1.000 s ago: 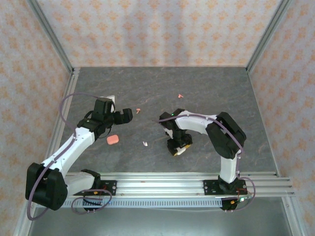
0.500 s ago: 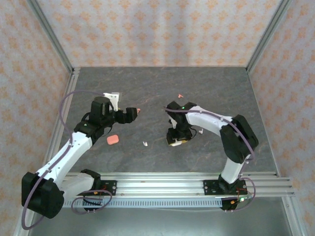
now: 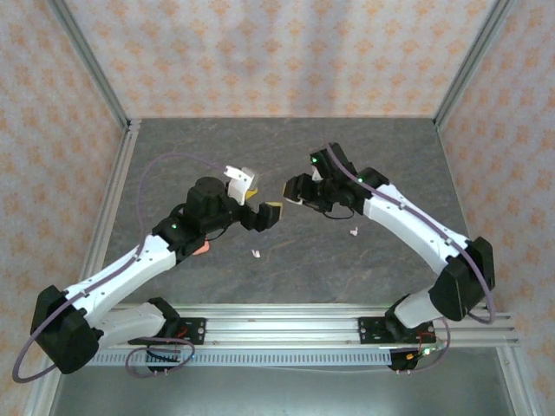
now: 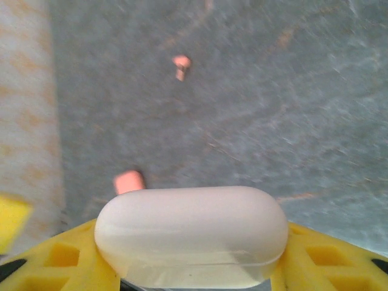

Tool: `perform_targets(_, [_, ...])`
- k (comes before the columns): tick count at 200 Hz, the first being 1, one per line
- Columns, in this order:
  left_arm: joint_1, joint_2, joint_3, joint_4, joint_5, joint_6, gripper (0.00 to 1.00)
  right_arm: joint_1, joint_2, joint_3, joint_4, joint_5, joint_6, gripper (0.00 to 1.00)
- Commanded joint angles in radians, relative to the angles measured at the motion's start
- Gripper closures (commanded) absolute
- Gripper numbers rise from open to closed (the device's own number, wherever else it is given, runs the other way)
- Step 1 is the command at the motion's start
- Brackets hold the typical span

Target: Insert wireless bluetooth earbuds into charging case

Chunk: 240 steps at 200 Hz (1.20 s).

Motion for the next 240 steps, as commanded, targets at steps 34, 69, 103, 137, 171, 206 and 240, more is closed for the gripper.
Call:
perform_targets(34, [-0.015, 0.057, -0.029, 0.325, -0.005, -0.106, 0.13, -0.014, -0.072, -0.05, 0.229, -0.064, 0.248, 0.45])
perform_targets(69, [-0.016, 0.087, -0.022, 0.357, 0.002, -0.12, 0.2, -0.015, -0.086, -0.046, 0.247, -0.096, 0.281, 0.45])
perform_targets(103, [-0.016, 0.127, -0.008, 0.397, 0.026, -0.154, 0.26, -0.016, -0.115, -0.053, 0.262, -0.109, 0.305, 0.45])
perform_targets(137, [-0.016, 0.165, -0.002, 0.464, 0.048, -0.211, 0.31, -0.016, -0.127, -0.075, 0.299, -0.143, 0.336, 0.45])
perform_targets(171, [-0.017, 0.171, 0.014, 0.488, 0.049, -0.231, 0.35, -0.016, -0.132, -0.084, 0.308, -0.159, 0.34, 0.45])
perform_targets(206, [-0.017, 0.175, 0.039, 0.452, 0.048, -0.232, 0.55, -0.016, -0.135, -0.099, 0.327, -0.172, 0.346, 0.46])
perform_targets(240, [-0.016, 0.179, 0.042, 0.455, 0.047, -0.251, 0.71, -0.016, -0.136, -0.105, 0.351, -0.189, 0.352, 0.46])
